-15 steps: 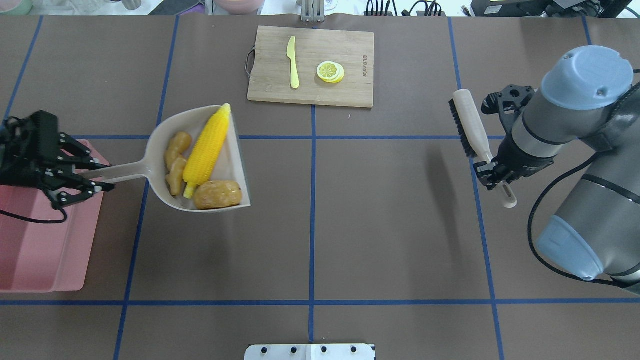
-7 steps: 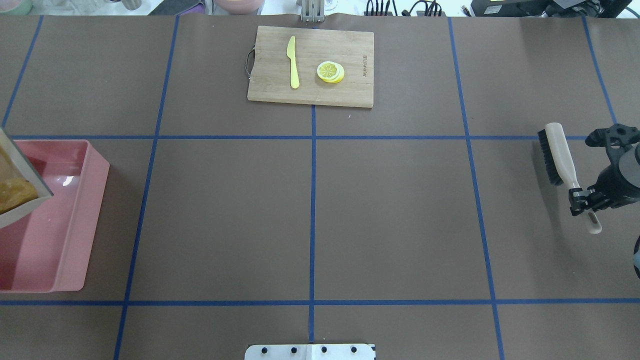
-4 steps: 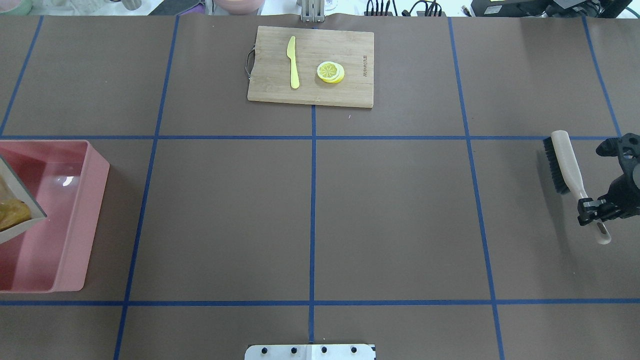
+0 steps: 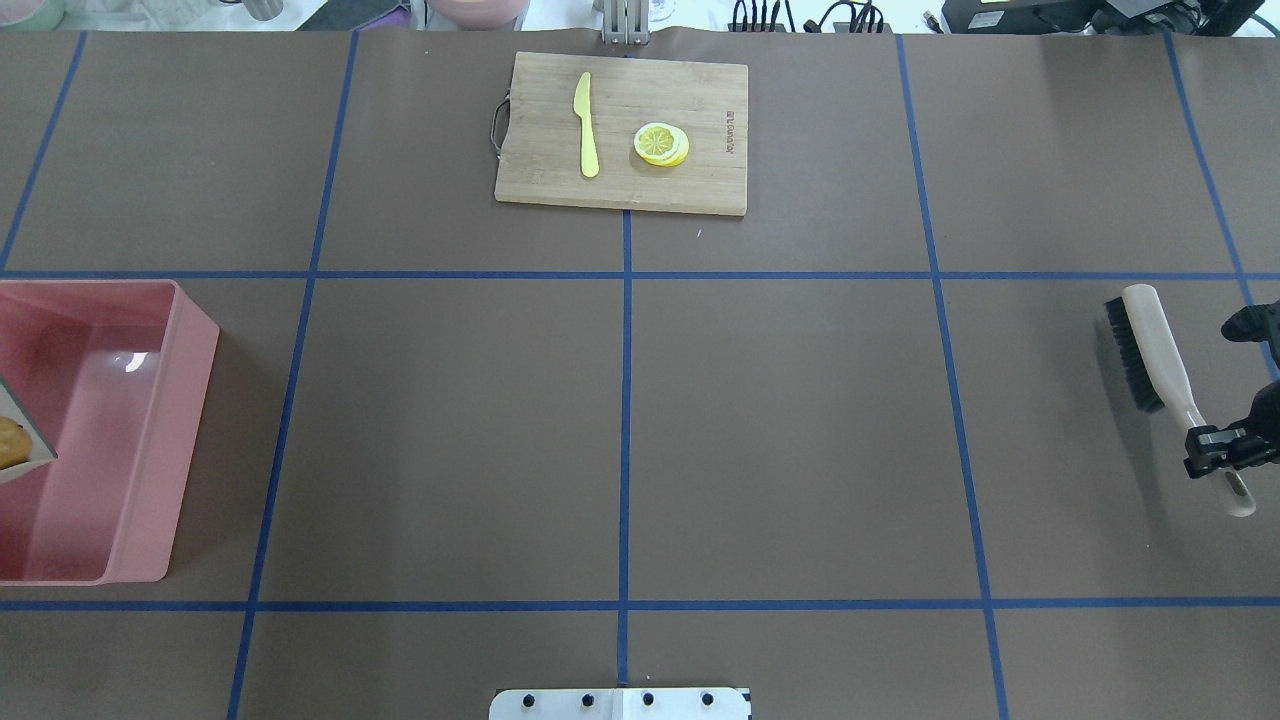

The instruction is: Sweep and dump trash into bin

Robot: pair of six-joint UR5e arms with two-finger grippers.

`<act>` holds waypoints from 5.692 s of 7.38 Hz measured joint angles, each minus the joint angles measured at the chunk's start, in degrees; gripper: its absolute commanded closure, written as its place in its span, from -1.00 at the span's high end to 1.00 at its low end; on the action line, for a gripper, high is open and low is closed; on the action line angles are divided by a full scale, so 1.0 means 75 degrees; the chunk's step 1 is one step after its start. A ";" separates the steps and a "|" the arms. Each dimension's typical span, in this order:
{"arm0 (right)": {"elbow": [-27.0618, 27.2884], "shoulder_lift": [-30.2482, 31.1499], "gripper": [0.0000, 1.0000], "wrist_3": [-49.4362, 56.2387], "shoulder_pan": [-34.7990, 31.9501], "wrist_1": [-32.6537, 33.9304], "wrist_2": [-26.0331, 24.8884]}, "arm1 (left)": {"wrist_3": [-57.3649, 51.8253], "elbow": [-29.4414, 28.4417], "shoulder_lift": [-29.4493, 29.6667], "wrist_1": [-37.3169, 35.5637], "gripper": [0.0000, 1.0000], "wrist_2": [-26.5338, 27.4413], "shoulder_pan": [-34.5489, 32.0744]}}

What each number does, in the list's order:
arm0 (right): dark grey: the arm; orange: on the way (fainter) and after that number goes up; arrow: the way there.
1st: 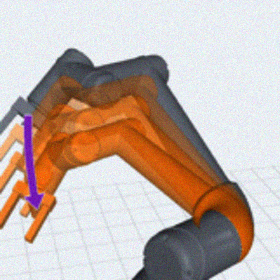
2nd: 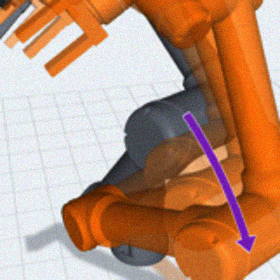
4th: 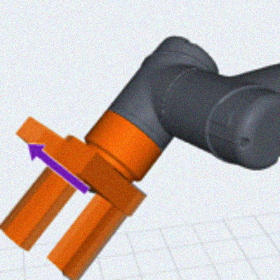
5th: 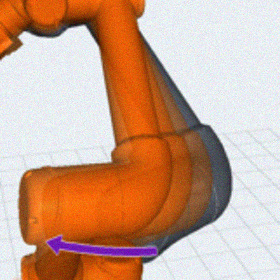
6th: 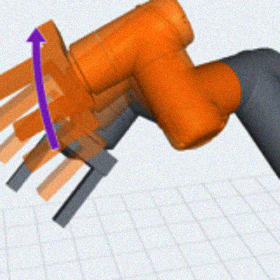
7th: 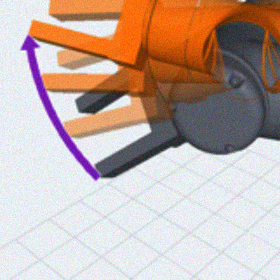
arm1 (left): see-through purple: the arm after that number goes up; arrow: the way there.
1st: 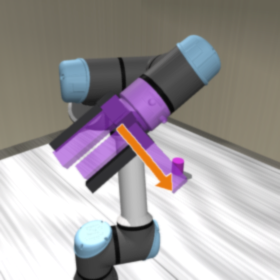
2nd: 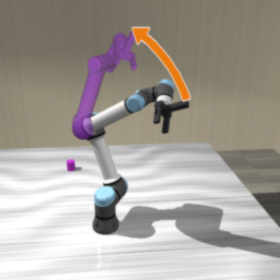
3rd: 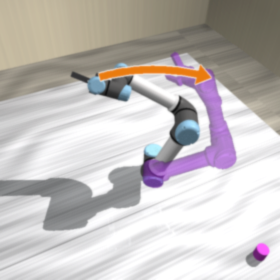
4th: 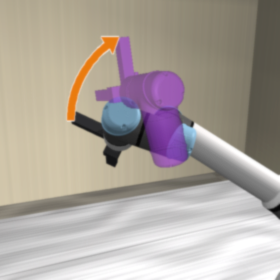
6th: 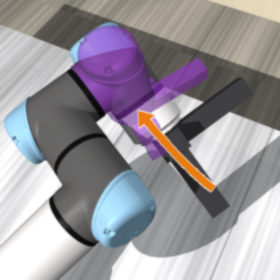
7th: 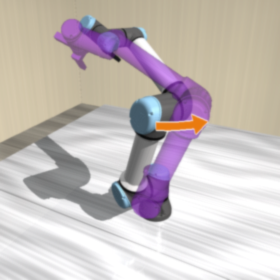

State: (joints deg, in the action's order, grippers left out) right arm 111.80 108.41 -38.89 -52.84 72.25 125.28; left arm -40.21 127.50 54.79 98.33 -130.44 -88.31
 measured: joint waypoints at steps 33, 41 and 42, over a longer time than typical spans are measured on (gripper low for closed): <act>-0.1936 -0.1839 1.00 0.2950 -0.4901 0.1667 0.1298 | 0.1843 -0.4414 0.6940 0.3989 0.97 -0.0794 0.5645; -0.2187 -0.2253 1.00 0.3771 -0.4806 0.1911 0.0897 | 0.3985 -0.2703 0.5103 0.2698 0.97 -0.0226 0.3693; -0.2143 -0.2265 1.00 0.3782 -0.4810 0.2041 0.0926 | 0.5082 -0.2444 0.4405 0.2396 0.97 -0.0499 0.3052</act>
State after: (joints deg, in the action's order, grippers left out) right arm 95.72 91.43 -10.52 -88.92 87.55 132.23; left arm -2.10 109.17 87.82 116.30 -134.18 -65.42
